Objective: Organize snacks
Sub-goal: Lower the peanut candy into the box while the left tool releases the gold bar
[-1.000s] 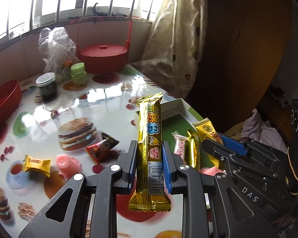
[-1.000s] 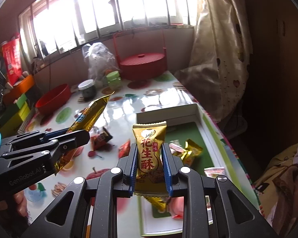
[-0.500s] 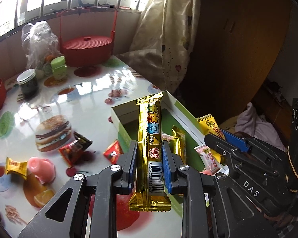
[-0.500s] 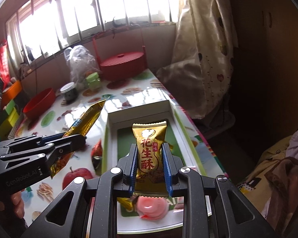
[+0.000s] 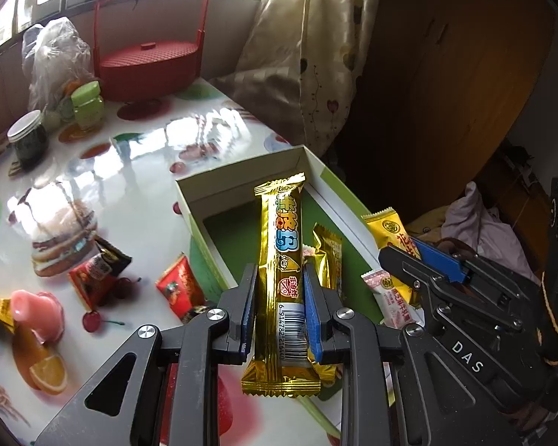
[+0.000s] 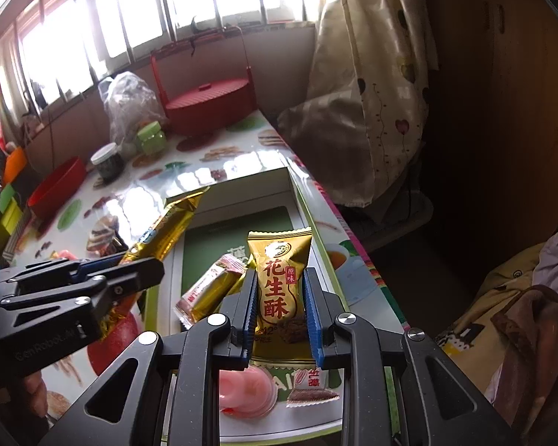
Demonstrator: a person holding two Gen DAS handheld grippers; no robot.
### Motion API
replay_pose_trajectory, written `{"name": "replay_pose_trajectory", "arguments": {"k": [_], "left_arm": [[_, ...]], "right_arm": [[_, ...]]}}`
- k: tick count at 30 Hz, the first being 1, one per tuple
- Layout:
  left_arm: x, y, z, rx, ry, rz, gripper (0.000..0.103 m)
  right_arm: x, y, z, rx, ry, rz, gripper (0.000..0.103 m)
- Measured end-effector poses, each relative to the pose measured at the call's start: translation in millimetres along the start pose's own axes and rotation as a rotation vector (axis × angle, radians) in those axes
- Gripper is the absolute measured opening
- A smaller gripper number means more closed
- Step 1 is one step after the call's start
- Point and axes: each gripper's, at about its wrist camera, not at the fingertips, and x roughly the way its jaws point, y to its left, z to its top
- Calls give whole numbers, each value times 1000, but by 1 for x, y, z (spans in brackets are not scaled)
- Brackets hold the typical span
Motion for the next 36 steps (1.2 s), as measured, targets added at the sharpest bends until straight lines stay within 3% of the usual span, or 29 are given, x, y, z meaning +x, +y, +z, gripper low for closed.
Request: {"name": "replay_pose_trajectory", "arguments": {"k": [14, 36], "left_arm": [[25, -7, -6, -8, 53, 4, 24], [38, -8, -7, -26, 85, -23, 26]], "right_arm": [[27, -9, -4, -8, 69, 1, 23], [39, -13, -9, -3, 88, 19, 23]]}}
